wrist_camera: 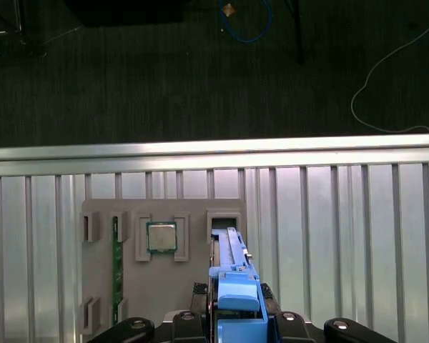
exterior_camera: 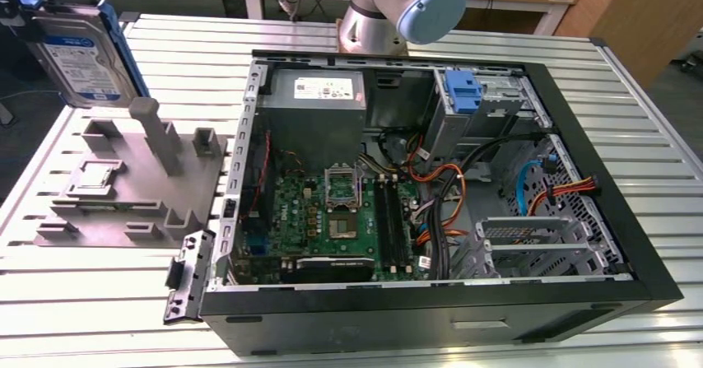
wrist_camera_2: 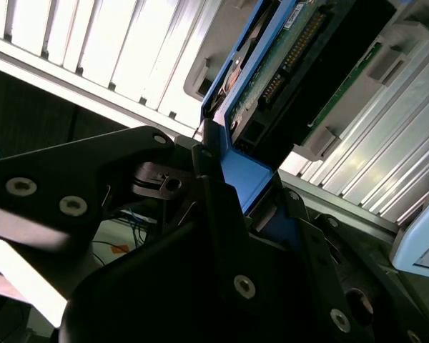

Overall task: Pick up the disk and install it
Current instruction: 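Pick up the disk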

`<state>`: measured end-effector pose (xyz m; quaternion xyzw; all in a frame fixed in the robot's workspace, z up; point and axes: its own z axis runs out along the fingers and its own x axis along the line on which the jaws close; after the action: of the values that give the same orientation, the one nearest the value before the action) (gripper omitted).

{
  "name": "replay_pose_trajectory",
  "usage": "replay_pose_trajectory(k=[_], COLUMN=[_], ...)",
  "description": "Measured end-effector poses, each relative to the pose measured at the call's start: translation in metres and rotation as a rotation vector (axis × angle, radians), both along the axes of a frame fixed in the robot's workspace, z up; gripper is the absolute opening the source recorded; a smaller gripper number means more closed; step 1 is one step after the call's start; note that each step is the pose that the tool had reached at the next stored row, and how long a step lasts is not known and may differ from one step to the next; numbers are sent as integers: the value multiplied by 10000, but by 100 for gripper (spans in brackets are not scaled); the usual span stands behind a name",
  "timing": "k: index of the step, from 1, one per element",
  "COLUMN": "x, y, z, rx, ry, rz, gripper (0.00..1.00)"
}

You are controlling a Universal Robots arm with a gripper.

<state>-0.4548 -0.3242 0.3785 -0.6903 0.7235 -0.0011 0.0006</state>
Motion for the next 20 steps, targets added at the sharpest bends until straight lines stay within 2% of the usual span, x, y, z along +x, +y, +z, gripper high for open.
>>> replay_pose_trajectory(k=[20], x=[0], y=[0], z=[50], rx=[0], ry=[0], rz=[1], gripper=[37])
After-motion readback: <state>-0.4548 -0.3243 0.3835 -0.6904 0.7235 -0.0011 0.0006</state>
